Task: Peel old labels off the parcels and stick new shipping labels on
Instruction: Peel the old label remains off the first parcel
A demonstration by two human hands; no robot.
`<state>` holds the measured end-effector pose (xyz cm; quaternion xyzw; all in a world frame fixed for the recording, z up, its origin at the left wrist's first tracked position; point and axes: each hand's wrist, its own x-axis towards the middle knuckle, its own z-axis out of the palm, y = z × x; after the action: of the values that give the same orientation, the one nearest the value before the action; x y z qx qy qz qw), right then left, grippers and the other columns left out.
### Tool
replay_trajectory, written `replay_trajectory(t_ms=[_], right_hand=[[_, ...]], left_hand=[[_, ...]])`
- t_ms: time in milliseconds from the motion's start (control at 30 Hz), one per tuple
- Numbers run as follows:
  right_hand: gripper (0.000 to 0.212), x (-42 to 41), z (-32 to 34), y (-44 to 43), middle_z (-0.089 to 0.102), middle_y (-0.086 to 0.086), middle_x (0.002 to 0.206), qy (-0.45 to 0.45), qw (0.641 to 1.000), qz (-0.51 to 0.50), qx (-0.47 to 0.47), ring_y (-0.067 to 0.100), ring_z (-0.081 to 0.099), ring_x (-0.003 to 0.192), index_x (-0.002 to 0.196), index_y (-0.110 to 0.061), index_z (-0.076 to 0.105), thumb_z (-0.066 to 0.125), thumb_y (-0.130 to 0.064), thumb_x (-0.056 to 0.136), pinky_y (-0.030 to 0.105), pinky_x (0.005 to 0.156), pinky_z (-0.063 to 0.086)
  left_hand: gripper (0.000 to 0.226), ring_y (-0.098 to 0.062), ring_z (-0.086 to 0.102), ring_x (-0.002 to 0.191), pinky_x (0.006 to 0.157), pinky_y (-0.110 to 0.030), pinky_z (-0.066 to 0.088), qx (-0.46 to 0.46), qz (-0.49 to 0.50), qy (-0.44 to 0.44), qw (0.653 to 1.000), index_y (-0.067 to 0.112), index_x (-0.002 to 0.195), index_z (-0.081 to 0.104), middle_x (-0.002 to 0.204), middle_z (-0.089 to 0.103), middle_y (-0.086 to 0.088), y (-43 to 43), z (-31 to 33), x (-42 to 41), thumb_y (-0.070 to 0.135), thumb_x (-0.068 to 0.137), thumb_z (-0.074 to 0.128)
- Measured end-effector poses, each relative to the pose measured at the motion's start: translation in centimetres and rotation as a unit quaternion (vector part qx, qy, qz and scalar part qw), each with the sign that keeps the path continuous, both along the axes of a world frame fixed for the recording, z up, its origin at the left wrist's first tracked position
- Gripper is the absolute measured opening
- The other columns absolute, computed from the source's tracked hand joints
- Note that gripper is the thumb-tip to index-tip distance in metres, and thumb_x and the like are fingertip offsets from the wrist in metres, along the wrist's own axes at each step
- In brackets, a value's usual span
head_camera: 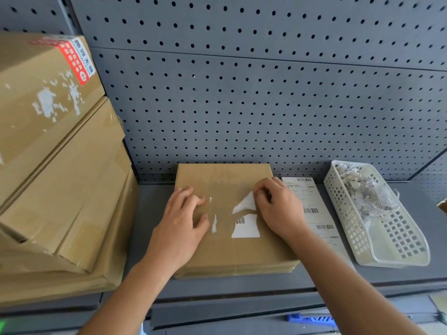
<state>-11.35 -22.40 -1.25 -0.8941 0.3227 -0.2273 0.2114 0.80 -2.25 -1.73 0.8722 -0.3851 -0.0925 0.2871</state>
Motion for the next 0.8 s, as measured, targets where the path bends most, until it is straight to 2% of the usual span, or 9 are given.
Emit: replay_trajectory(t_ms=[67,133,233,367,600,800], right_hand=[[0.016,0.1,-0.1,0.1,0.058,-0.014,0.096,0.007,0.999,0.004,-0.038,0.012,0.054,0.079,0.097,-0.031,0.066,0.054,-0.022,0.094,0.03,0.059,0.044],[0.013,0.1,-0.4,0.2,0.059,-0.014,0.095,0.02,0.997,0.012,-0.068,0.013,0.055,0.081,0.094,-0.028,0.068,0.057,-0.022,0.091,0.029,0.06,0.043],[0.008,0.0,-0.4,0.1,0.057,-0.013,0.09,0.016,0.998,0.017,-0.062,0.013,0.054,0.076,0.086,-0.026,0.065,0.059,-0.021,0.087,0.029,0.058,0.043],[0.012,0.0,0.0,-0.2,0.057,-0.014,0.093,0.012,0.998,0.023,-0.06,0.013,0.057,0.077,0.098,-0.027,0.068,0.06,-0.022,0.09,0.031,0.058,0.05],[0.015,1.2,0.8,-1.0,0.061,-0.003,0.095,0.116,0.983,0.059,-0.126,0.026,0.061,0.076,0.095,-0.018,0.07,0.054,-0.017,0.095,0.035,0.059,0.052],[0.011,2.2,1.3,-1.5,0.055,0.002,0.094,0.198,0.965,0.09,-0.146,0.03,0.061,0.077,0.095,-0.011,0.058,0.05,-0.006,0.09,0.042,0.065,0.054]], left_hand=[[0.036,0.005,-0.002,0.15,0.094,-0.035,0.046,0.001,0.001,0.001,1.0,0.032,0.137,0.047,0.16,0.016,0.021,0.0,0.0,0.0,0.04,0.102,0.046],[0.036,0.005,-0.003,0.15,0.096,-0.038,0.047,0.001,0.001,0.001,1.0,0.032,0.137,0.047,0.16,0.016,0.021,0.1,0.0,0.0,0.04,0.102,0.046],[0.035,0.005,-0.003,0.15,0.096,-0.038,0.047,-0.001,0.002,0.002,1.0,0.032,0.137,0.047,0.16,0.017,0.021,0.0,0.0,0.0,0.04,0.102,0.047],[0.037,0.004,-0.003,0.151,0.098,-0.039,0.046,0.001,0.002,0.003,1.0,0.032,0.138,0.047,0.161,0.016,0.019,0.0,0.0,0.0,0.04,0.102,0.046],[0.036,0.003,-0.001,0.151,0.094,-0.037,0.048,-0.003,0.0,0.005,1.0,0.032,0.137,0.048,0.16,0.018,0.02,0.1,-0.1,0.0,0.041,0.102,0.047],[0.036,0.002,0.0,0.151,0.097,-0.04,0.048,0.0,0.0,0.0,1.0,0.032,0.136,0.048,0.16,0.018,0.02,0.1,-0.2,0.1,0.042,0.102,0.045]])
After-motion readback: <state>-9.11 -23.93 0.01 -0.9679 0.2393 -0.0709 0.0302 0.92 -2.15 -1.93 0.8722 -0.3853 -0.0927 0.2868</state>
